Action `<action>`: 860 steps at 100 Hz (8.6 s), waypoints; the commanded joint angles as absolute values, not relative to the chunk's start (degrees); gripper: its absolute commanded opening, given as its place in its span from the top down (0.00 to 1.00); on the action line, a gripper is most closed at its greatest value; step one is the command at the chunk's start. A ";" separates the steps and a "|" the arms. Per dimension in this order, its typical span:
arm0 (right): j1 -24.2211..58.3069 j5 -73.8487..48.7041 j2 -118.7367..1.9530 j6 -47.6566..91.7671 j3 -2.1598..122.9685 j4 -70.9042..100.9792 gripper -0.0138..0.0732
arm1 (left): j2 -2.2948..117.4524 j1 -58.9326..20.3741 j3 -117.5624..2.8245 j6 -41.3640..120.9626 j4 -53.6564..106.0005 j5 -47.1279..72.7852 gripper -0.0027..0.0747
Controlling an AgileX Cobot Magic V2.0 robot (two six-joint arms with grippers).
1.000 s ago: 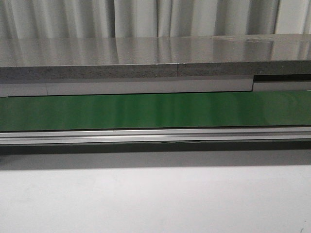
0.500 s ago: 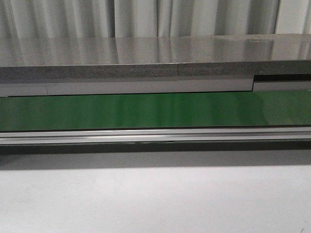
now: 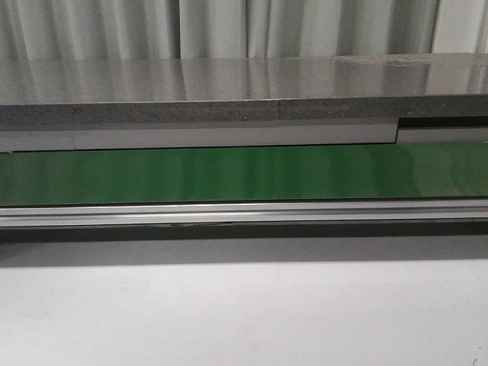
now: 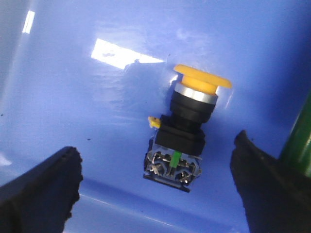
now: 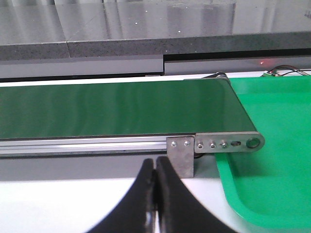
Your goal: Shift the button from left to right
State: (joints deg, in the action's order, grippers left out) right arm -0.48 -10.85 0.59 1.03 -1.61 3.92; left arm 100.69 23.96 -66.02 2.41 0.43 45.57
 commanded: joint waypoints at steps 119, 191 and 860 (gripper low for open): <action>-0.47 -6.59 1.69 1.09 -0.74 3.97 0.92 | 106.48 23.96 -67.75 4.08 3.70 43.19 0.69; -0.47 -6.59 1.69 1.09 -0.74 3.97 0.92 | 94.94 18.15 -77.34 10.10 10.83 52.78 0.93; 18.10 -28.66 -95.84 1.87 67.91 9.78 0.24 | 20.78 3.06 -16.30 17.57 17.30 9.36 0.99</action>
State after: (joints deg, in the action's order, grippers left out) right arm 18.11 -30.03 -97.56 1.37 66.02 9.45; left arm 20.32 3.44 -14.65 17.41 16.51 13.91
